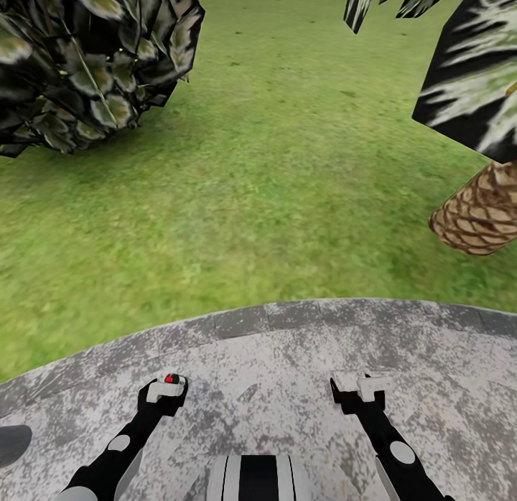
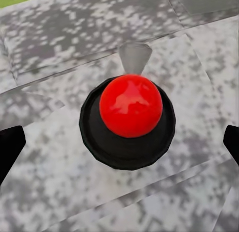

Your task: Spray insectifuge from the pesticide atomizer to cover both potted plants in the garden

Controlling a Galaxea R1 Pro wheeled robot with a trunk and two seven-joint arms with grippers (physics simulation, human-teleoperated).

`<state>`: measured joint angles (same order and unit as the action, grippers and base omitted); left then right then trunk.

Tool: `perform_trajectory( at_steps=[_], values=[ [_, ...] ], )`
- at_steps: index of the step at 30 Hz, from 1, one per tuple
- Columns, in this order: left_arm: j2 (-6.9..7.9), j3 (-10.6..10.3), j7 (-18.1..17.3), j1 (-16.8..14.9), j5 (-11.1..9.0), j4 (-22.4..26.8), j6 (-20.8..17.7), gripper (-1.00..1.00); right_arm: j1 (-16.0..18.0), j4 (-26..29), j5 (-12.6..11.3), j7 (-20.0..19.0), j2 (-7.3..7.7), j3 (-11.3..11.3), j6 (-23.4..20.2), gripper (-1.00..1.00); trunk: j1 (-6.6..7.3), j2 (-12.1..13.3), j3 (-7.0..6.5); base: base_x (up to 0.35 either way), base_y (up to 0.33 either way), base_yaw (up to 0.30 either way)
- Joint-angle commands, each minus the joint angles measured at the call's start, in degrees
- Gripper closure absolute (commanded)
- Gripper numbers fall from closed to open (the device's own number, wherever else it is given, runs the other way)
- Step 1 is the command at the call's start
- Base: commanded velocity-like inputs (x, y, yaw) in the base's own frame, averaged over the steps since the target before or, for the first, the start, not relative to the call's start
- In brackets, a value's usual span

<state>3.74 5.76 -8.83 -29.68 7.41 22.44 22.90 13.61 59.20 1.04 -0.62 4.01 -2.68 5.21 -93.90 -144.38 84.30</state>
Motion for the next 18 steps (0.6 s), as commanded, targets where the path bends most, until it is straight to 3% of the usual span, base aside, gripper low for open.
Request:
perform_trajectory(
  at_steps=[1,18],
  values=[
    [-0.04,0.5,-0.3,0.0,0.6,0.0,0.2,-1.0,0.0,0.0,0.1,-0.1,0.03,0.0,0.2,-1.0,0.01,0.0,0.03,0.014,0.0,0.0],
    [-0.04,0.5,-0.3,0.0,0.6,0.0,0.2,-1.0,0.0,0.0,0.1,-0.1,0.03,0.0,0.2,-1.0,0.01,0.0,0.03,0.001,0.0,0.0]
  ],
)
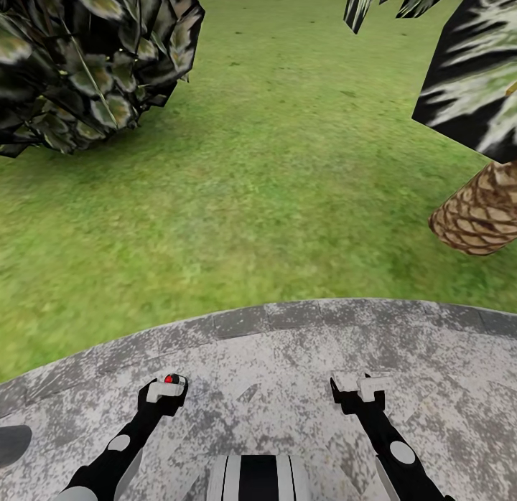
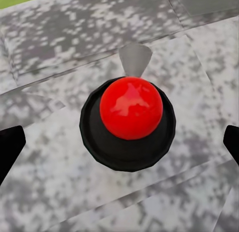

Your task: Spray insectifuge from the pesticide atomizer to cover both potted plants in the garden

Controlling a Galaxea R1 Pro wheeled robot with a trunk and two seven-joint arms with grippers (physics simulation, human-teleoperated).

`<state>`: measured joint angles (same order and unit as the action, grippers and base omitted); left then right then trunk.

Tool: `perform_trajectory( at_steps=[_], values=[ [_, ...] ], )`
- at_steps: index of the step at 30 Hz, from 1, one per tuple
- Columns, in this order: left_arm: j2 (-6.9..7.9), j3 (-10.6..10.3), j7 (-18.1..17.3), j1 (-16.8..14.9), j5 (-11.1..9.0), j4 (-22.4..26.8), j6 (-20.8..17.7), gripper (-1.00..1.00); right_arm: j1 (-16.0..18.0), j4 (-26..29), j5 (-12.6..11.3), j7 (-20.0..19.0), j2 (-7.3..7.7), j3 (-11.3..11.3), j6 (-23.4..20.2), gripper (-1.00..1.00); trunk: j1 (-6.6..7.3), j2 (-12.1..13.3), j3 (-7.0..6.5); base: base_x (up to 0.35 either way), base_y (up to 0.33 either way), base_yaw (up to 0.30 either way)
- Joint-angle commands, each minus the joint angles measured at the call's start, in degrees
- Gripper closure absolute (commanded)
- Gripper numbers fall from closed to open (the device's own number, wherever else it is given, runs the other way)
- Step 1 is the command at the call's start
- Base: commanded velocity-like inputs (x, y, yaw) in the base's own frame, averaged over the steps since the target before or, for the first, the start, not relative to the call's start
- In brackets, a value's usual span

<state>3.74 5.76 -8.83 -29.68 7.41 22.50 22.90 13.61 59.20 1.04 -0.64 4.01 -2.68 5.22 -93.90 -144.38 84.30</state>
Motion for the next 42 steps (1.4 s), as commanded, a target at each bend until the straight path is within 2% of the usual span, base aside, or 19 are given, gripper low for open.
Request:
perform_trajectory(
  at_steps=[1,5,6,32,42],
  values=[
    [-0.04,0.5,-0.3,0.0,0.6,0.0,0.2,-1.0,0.0,0.0,0.1,-0.1,0.03,0.0,0.1,-1.0,0.01,0.0,0.03,0.0,0.0,0.0],
    [-0.04,0.5,-0.3,0.0,0.6,0.1,0.2,-1.0,0.0,0.0,0.1,-0.1,0.03,0.0,0.1,-1.0,0.01,0.0,0.03,0.0,0.0,0.0],
    [-0.04,0.5,-0.3,0.0,0.6,0.1,0.2,1.0,0.0,0.0,0.1,-0.1,0.03,0.0,0.1,-1.0,0.01,0.0,0.03,0.0,0.0,0.0],
    [-0.02,0.5,-0.3,0.0,0.5,0.1,0.2,1.0,0.0,0.0,0.1,-0.1,0.03,0.0,0.2,-1.0,0.01,0.0,0.03,0.0,0.0,0.0],
    [-0.04,0.5,-0.3,0.0,0.6,0.1,0.2,1.0,0.0,0.0,0.1,-0.1,0.03,0.0,0.1,-1.0,0.27,0.1,-2.19,0.0,0.0,0.0]
  ],
)
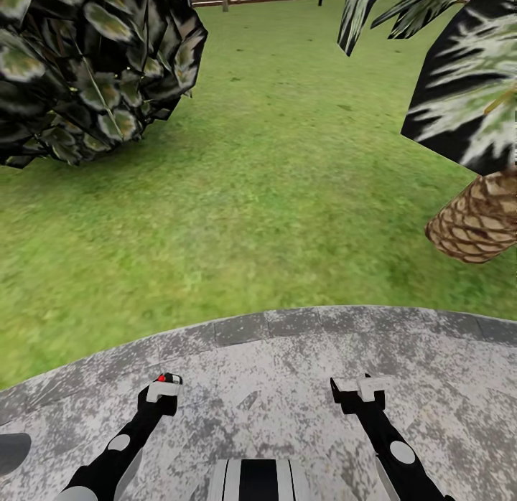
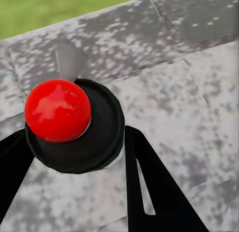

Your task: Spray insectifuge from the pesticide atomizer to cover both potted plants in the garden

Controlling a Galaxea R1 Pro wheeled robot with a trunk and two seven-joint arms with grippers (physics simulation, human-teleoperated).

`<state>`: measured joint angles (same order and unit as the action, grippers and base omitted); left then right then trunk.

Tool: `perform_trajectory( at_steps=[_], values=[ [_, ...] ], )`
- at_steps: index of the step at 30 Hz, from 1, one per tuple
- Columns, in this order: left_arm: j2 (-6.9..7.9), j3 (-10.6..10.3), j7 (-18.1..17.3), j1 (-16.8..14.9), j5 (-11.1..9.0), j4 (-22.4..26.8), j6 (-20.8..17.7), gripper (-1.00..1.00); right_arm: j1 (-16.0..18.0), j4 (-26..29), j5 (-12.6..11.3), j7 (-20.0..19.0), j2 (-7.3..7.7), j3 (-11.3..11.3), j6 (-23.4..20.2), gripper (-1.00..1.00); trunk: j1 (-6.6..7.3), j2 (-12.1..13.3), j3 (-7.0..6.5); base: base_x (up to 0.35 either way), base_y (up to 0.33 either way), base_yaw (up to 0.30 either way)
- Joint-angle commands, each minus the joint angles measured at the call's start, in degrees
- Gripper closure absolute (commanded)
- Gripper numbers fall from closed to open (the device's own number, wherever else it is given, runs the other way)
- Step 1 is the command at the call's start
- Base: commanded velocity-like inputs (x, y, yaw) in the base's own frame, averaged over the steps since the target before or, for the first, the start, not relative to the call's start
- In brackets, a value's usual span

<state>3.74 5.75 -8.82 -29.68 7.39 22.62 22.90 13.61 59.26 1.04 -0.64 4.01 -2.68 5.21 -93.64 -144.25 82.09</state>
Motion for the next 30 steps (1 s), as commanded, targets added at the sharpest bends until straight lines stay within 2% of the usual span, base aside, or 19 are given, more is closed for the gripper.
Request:
perform_trajectory(
  at_steps=[1,10,14,19,26,29,30],
  values=[
    [-0.05,0.5,-0.3,0.0,0.6,0.0,0.2,1.0,0.0,0.0,0.1,-0.1,0.03,0.0,0.2,-1.0,0.03,0.0,-0.2,0.0,0.0,0.0],
    [-0.05,0.4,-0.3,0.0,0.6,-0.2,0.2,1.0,0.0,-0.1,0.1,-0.1,-0.04,-0.2,0.3,-1.0,0.26,0.1,-2.19,0.0,0.0,0.0],
    [-0.05,0.6,-0.2,0.5,0.4,-0.2,0.2,1.0,0.0,-2.7,0.1,0.0,-0.05,-0.1,1.7,-1.0,0.37,0.2,-3.4,0.0,0.0,0.0],
    [0.02,1.3,0.7,1.7,0.5,-0.2,0.2,1.0,0.0,-8.4,0.3,0.0,-0.02,-0.2,6.9,-1.0,0.5,0.2,-4.95,0.0,0.0,0.0],
    [0.01,4.1,1.4,6.8,0.5,0.4,0.3,1.0,-0.1,-16.6,0.3,0.0,0.17,-0.2,13.4,-1.0,0.68,0.3,-7.12,0.0,0.0,0.0],
    [0.05,5.1,1.4,8.5,0.5,0.5,1.0,1.0,-0.2,-21.1,0.3,0.0,0.31,-0.1,17.5,-1.0,0.75,0.4,-8.05,0.0,0.0,0.0],
    [0.09,6.0,1.5,9.7,0.6,0.5,1.9,1.0,-0.2,-24.5,0.3,0.0,0.34,-0.1,20.2,-1.0,0.78,0.4,-8.37,0.0,0.0,0.0]
  ],
)
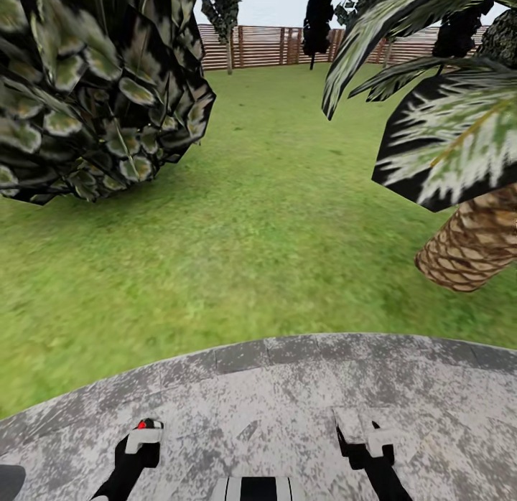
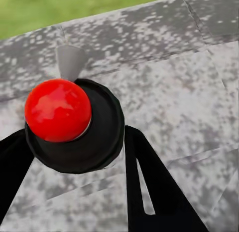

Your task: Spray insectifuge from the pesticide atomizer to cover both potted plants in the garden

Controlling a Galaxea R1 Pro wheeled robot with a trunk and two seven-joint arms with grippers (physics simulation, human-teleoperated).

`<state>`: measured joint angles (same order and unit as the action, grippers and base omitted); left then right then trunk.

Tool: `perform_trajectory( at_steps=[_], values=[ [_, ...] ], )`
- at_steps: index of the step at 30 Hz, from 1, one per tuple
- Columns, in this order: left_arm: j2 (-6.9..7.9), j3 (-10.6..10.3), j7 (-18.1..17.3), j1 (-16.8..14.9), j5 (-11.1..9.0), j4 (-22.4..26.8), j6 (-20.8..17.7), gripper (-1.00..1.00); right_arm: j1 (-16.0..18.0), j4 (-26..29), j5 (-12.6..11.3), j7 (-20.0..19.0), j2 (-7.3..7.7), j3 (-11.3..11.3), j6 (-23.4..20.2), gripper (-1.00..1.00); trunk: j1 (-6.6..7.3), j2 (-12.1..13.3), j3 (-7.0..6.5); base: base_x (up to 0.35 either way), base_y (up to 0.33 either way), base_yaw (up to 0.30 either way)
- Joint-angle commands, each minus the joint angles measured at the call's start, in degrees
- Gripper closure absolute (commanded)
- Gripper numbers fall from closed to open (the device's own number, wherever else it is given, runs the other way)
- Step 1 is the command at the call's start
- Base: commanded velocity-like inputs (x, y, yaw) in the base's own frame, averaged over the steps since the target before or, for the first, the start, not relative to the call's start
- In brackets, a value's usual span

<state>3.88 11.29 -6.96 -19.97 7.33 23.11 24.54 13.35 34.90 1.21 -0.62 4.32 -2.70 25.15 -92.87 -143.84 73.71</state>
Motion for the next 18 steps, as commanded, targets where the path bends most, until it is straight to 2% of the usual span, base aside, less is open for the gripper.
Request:
perform_trajectory(
  at_steps=[1,5,8,10,11,18],
  values=[
    [-0.05,0.9,-0.2,0.4,0.6,0.0,0.6,1.0,0.0,-1.4,0.1,0.0,0.03,-0.1,1.2,-1.0,0.04,0.0,-0.3,0.0,0.0,0.0],
    [0.05,3.1,0.1,4.1,0.7,-0.2,2.1,1.0,0.0,-11.3,0.1,0.0,-0.09,-0.1,8.4,-1.0,0.14,0.1,-1.54,0.0,0.0,0.0],
    [0.23,5.2,0.3,7.2,0.6,-0.1,5.5,1.0,0.0,-18.3,0.1,0.0,0.13,-0.1,11.9,-1.0,0.22,0.1,-2.47,0.0,0.0,0.0],
    [0.21,7.6,0.3,7.9,0.7,-0.5,6.5,1.0,0.0,-20.1,0.1,0.0,0.24,-0.1,12.7,-1.0,0.27,0.1,-3.09,0.0,0.0,0.0],
    [0.16,8.1,0.3,8.0,0.7,-0.6,6.6,1.0,0.0,-20.5,0.1,0.0,0.21,-0.1,12.8,-1.0,0.29,0.1,-3.4,0.0,0.0,0.0],
    [-0.05,8.8,0.3,8.2,0.8,-0.8,6.7,1.0,0.0,-22.6,-0.1,0.0,-0.17,-0.1,12.8,-1.0,0.48,0.2,-5.58,0.0,0.0,0.0]
  ],
)
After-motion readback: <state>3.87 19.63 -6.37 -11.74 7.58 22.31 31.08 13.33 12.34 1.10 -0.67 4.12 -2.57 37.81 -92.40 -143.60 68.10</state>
